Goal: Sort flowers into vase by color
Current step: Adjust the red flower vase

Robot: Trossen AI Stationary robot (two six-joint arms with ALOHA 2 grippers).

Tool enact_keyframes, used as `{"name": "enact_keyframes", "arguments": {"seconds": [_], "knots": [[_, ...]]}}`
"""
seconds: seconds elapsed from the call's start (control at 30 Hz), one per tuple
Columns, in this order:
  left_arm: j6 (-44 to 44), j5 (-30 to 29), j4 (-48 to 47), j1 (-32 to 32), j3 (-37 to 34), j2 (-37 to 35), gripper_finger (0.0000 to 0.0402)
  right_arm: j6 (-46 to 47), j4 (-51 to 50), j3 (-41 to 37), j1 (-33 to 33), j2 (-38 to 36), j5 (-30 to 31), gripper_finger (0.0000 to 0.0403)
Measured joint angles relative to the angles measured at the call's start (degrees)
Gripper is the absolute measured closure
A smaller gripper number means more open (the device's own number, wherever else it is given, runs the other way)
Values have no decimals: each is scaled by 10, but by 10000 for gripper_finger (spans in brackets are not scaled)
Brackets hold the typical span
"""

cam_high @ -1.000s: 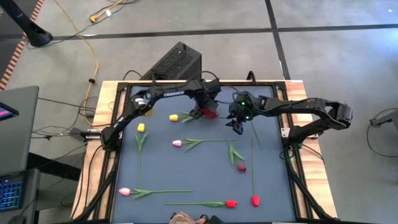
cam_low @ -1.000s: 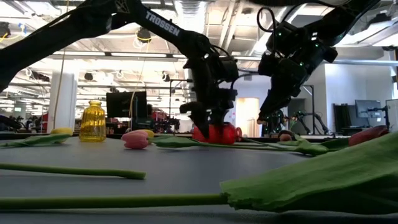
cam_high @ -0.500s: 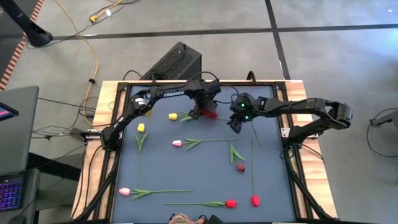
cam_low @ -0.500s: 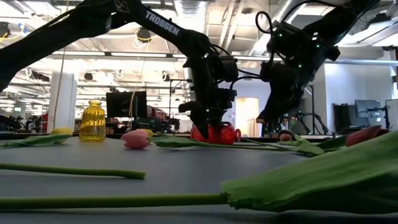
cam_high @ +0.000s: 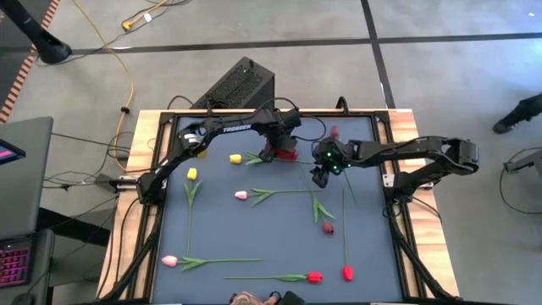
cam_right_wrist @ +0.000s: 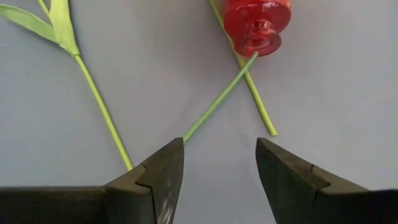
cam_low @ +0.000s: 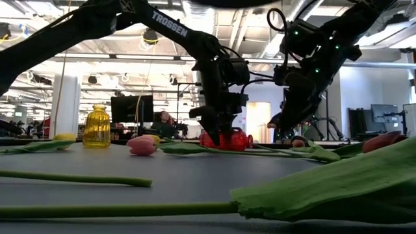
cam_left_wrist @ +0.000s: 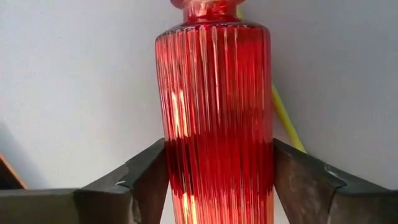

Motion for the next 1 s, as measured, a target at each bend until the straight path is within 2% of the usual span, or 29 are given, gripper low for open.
{"name": "enact_keyframes", "arguments": {"seconds": [0.13,0.33,0.43,0.67,1.0], "knots": [[-26,14,0,1,0,0,149,-13,-2,0,0,0,-1,178],[-58,51,3,15,0,-1,189,-15,-17,0,0,0,-2,178],[-77,74,1,28,0,-5,191,-18,-21,0,0,0,-3,178],[-127,193,0,65,0,-36,189,-43,-22,-1,0,-6,-3,178],[-172,378,19,118,0,-53,186,-68,-21,-1,-2,-77,-3,178]]}}
